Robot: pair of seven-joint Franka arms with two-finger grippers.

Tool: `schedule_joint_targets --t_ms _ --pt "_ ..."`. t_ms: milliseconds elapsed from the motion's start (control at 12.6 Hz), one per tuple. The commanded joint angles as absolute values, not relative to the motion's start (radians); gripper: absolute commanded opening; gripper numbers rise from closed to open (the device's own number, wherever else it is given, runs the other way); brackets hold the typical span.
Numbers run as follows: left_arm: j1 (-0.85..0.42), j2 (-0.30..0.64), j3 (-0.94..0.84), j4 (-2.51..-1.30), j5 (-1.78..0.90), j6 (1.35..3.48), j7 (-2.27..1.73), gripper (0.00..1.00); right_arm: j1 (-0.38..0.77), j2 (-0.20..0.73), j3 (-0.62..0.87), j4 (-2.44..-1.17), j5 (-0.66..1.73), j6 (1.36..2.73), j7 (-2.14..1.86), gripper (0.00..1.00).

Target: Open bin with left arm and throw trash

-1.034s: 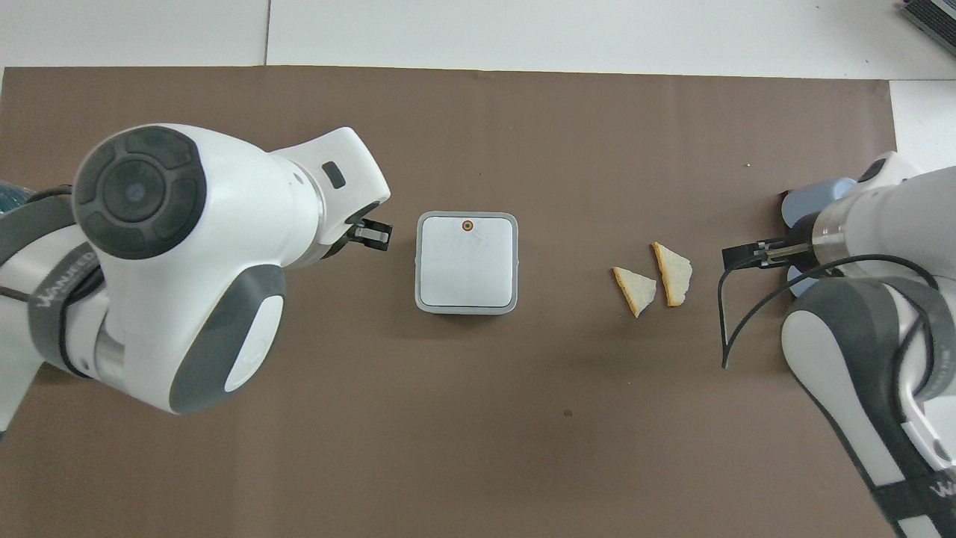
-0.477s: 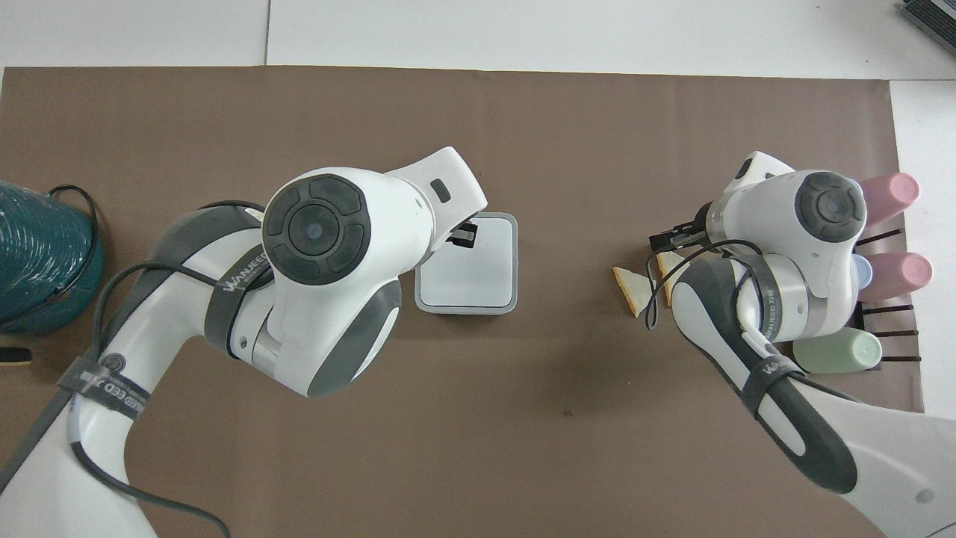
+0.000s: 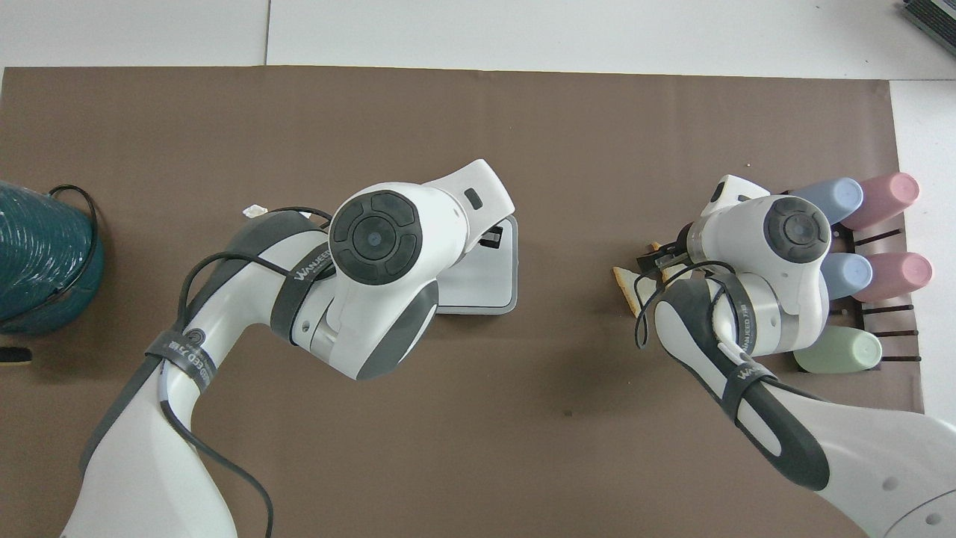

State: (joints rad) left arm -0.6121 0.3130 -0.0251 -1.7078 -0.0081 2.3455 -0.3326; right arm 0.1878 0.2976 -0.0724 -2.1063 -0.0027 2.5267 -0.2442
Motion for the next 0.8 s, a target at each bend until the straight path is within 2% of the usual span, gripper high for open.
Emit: schedule_joint_targets --t_ms 0,80,159,318,716 --pt "-0.629 0.344 -0.012 -1.700 0.012 2.367 -0.356 0.00 0.179 0.293 -0.067 -2.129 0.025 2.551 -0.284 0.63" --pt "-0.629 0.347 -0.012 -1.703 0.012 2.371 -0.356 0.00 0.179 0.295 -0.067 -2.129 0.025 2.553 -0.284 0.46" --pt "-0.629 0.363 -0.012 -1.703 0.012 2.385 -0.354 0.00 0.179 0.295 -0.067 -2.129 0.025 2.553 -0.284 0.35" --pt "-0.629 0.386 -0.012 -1.704 0.012 2.404 -0.356 0.00 0.179 0.295 -0.067 -2.128 0.025 2.551 -0.256 0.00" --pt "-0.634 0.373 -0.009 -1.691 0.035 2.295 -0.356 0.00 0.179 0.266 -0.066 -2.088 0.029 2.498 -0.157 0.00"
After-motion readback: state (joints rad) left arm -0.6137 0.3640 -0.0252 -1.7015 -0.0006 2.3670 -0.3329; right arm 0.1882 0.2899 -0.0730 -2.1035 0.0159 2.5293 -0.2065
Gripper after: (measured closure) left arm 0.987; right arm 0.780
